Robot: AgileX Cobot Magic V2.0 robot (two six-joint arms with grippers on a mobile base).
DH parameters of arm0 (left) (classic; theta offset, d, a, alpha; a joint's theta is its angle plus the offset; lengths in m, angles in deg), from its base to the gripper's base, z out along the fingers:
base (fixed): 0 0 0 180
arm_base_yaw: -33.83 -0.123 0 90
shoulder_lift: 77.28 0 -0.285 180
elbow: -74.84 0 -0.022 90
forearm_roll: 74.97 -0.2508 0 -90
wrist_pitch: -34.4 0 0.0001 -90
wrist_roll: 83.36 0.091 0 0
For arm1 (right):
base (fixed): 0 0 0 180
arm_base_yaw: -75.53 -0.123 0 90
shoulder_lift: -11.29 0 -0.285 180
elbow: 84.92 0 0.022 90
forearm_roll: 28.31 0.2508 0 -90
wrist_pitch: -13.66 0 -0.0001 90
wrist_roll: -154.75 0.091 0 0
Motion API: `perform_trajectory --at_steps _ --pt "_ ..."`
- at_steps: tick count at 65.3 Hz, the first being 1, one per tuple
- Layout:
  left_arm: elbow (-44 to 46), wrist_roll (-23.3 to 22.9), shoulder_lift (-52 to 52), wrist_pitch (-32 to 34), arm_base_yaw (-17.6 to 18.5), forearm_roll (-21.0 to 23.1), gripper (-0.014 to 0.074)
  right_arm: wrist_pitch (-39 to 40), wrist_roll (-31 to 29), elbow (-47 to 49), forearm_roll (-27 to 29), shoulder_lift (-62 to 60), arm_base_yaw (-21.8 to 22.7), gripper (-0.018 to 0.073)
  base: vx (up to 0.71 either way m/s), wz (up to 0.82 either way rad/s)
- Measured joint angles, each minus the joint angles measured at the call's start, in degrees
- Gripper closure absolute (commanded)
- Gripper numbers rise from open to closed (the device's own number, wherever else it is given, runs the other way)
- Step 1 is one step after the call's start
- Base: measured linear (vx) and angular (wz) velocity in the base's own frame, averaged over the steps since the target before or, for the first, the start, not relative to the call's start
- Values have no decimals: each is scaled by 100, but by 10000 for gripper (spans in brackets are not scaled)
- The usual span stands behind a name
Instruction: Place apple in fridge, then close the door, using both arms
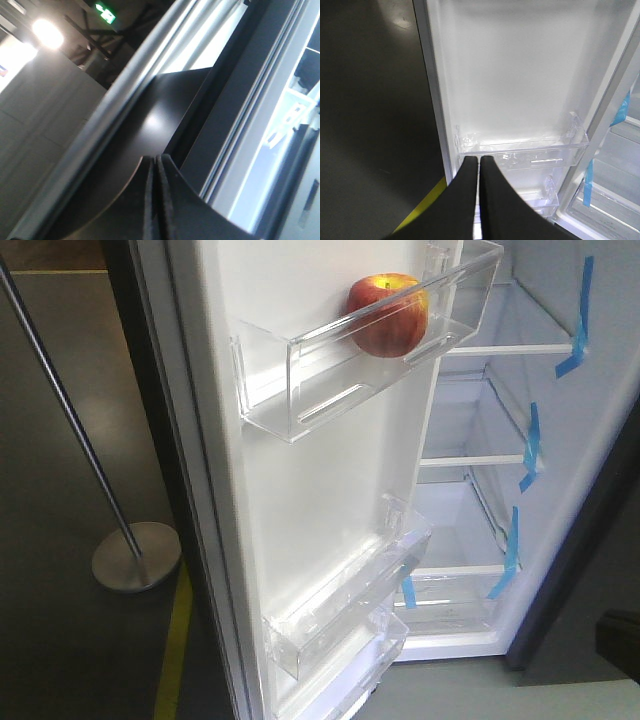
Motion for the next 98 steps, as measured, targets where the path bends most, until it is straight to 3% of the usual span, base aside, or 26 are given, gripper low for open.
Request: perform_trajectory --at_steps 13,24,37,48,59,76,88,98 --pt "1361 -461 2138 800 0 -65 601 2 0 0 0 -17 0 564 0 0" --pt "2466 -1278 3758 875 0 -654 557 2 0 0 0 -17 0 564 0 0" --pt "3672 -2594 5163 1217 0 -1795 386 2 0 0 0 -17 0 564 0 0" --pt "4481 -3459 6063 1303 0 -2249 233 -3 2 0 0 -17 0 564 0 0" --pt "5007 -4038 6726 1682 7 -2607 197 -36 13 0 0 -17 0 564 0 0" --pt "5566 -4806 7044 2404 355 -4065 199 -18 13 0 45 -17 0 564 0 0" --pt "5705 -5012 7051 2733 494 -4460 199 68 13 0 44 -17 0 564 0 0" --pt "5705 -5170 7069 3136 814 -4702 199 351 13 0 53 -17 0 564 0 0"
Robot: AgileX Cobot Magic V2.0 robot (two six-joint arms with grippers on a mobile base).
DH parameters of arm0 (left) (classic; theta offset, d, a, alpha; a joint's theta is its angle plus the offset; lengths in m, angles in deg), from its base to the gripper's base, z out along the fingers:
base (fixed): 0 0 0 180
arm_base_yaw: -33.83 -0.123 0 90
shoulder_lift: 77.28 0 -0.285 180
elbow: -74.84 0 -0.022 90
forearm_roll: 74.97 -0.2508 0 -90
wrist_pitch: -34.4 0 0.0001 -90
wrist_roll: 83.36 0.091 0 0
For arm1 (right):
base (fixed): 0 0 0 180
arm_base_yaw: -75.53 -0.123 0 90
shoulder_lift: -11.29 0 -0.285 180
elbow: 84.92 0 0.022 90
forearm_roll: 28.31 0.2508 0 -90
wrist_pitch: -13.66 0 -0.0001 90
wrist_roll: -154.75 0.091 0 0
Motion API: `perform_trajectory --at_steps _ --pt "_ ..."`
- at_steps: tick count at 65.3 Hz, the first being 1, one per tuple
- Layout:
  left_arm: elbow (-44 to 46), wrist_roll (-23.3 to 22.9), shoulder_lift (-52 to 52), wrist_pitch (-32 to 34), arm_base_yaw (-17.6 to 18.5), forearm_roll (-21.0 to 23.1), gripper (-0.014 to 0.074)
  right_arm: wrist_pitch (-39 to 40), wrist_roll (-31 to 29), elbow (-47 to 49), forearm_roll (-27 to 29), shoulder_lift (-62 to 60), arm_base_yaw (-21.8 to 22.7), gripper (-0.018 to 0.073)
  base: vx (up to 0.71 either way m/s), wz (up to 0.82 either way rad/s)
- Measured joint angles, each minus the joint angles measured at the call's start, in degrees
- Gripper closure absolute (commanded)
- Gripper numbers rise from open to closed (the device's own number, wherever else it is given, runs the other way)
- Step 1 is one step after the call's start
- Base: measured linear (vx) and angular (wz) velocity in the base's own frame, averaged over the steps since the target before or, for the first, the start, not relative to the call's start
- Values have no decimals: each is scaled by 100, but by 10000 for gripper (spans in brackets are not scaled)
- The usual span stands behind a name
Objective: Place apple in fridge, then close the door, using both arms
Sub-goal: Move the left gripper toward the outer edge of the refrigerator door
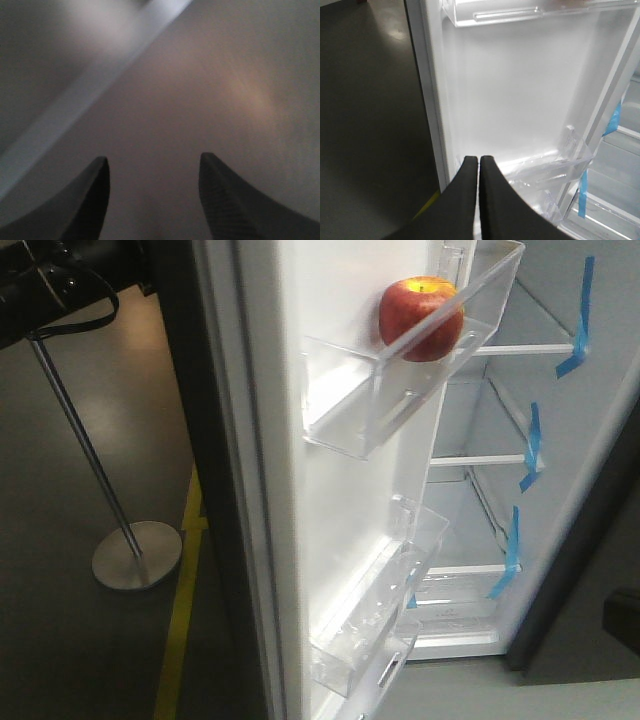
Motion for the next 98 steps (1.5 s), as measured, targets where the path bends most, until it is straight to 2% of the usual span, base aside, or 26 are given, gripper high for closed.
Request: perform_trajectory --at_steps 9,18,24,36,41,49,57,63,85,98 --pt "0 -113 4 232 473 -363 199 288 0 0 25 0 0 564 0 0" --pt "0 -120 4 689 1042 -1189 201 457 0 0 29 0 0 563 0 0" --pt "0 -125 4 932 1282 -1615 216 619 0 0 29 0 0 555 0 0" --pt "0 -139 4 1006 1269 -2245 307 1346 143 0 -90 0 0 471 0 0" --pt "0 -139 -9 999 1195 -2644 372 1863 163 0 -219 51 0 393 0 0" --pt "0 -139 -142 918 1086 -3342 492 2662 180 0 -350 430 0 200 0 0" --pt "0 -164 -287 847 933 -3342 599 3430 180 12 -377 1140 0 28 0 0" --pt "0 -186 -374 803 784 -3342 606 3985 180 136 -398 1825 0 -37 0 0" --pt "0 -200 -524 523 134 -3342 605 5597 -109 2037 -354 4751 0 -8 0 0" --pt "0 -200 -524 506 -20 -3342 605 5955 -111 3036 -291 6075 0 -8 0 0"
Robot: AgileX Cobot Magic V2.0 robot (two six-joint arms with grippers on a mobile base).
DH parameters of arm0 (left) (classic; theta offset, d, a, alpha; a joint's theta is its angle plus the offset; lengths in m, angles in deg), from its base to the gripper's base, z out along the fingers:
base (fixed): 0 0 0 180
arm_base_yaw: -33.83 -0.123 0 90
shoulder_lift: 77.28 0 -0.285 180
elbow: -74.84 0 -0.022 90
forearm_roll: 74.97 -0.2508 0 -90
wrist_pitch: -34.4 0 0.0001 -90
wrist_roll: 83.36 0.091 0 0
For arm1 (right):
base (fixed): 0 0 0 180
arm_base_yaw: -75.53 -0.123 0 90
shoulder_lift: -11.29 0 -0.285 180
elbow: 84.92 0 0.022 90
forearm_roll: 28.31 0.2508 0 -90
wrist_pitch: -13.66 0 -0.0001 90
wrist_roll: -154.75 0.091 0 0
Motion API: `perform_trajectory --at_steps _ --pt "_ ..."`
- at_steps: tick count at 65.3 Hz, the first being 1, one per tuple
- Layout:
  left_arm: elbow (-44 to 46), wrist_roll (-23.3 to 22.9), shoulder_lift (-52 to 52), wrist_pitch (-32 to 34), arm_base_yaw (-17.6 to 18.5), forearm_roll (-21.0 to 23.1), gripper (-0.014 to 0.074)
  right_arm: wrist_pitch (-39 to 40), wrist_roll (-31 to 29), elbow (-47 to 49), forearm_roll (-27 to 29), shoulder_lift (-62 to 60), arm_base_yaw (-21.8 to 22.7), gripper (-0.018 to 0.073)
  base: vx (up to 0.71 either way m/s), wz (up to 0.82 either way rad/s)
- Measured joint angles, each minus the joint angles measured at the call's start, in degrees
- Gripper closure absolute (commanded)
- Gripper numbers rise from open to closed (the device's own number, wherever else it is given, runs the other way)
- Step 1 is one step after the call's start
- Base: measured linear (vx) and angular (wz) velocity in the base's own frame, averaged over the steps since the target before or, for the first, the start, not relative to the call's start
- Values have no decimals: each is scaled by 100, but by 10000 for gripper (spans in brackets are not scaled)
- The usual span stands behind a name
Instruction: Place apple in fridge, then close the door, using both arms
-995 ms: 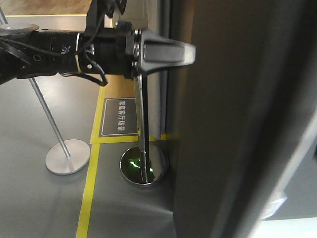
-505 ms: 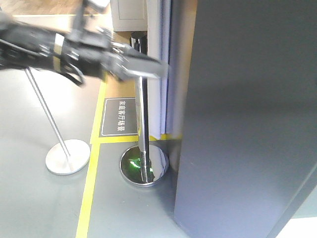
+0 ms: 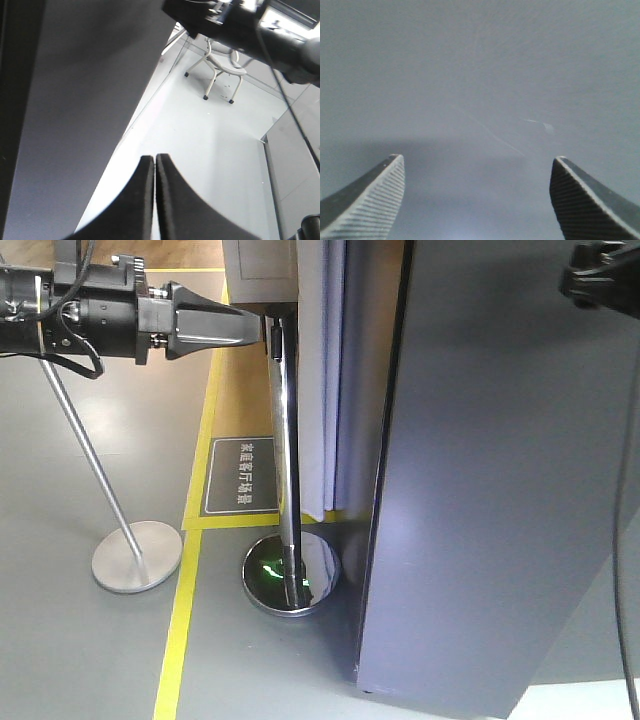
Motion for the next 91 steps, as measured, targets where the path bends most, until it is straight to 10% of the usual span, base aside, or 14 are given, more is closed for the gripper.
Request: perform_trajectory --at_steps 60,91 --pt "0 -2 -2 -1304 -250 0 605 -2273 9 3055 -216 2122 638 25 0 -1" --pt "0 -2 -834 -1641 -1587 0 605 -5059 -22 3246 14 365 471 576 0 0"
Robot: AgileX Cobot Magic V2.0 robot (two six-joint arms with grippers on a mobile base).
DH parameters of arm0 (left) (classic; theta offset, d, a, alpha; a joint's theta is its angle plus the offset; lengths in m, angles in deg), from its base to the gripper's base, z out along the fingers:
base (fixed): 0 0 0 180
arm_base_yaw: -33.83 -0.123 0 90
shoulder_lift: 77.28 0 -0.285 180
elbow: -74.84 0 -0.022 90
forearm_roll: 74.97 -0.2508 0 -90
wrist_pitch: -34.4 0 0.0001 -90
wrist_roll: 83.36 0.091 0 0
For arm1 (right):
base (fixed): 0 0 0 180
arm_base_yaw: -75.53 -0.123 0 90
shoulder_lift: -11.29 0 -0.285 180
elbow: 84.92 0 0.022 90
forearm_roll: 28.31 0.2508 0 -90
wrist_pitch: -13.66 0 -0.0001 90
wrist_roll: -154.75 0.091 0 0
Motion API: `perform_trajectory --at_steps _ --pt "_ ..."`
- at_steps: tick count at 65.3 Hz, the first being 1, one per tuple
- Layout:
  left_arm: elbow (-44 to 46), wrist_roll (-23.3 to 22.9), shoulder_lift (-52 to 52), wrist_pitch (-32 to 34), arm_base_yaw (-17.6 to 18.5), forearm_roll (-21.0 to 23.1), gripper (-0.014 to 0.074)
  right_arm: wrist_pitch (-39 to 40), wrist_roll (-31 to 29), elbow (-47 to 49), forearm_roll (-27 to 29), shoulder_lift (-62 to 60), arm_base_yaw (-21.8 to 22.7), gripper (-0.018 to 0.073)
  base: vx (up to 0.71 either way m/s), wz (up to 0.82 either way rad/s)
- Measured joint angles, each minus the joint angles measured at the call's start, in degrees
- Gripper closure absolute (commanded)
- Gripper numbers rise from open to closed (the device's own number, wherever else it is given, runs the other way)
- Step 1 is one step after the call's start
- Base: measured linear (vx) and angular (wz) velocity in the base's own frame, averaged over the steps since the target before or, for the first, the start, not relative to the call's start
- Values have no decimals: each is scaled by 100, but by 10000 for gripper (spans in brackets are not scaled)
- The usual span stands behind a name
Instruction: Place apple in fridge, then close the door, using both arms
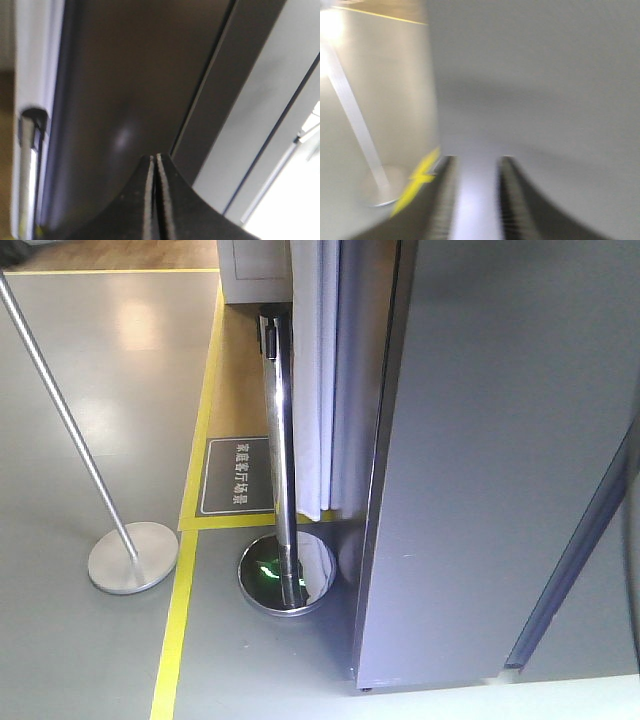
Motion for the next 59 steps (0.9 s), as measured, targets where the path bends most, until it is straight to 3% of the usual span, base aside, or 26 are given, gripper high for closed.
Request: perform_trajectory --at_steps 14,29,40,59 --pt "-25 0 -756 1059 -328 0 605 -1556 -298 -86 437 -735 0 564 0 0" --pt "-1380 0 -1958 1453 -355 0 605 -1581 -927 -1672 1052 -2031 0 564 0 0" --pt "-3116 55 -2977 1021 -355 0 605 -826 -1305 -3853 1088 -3405 0 564 0 0" --pt "-6237 4 -4279 -403 -355 0 605 568 -1556 -7389 1039 -5673 0 561 0 0"
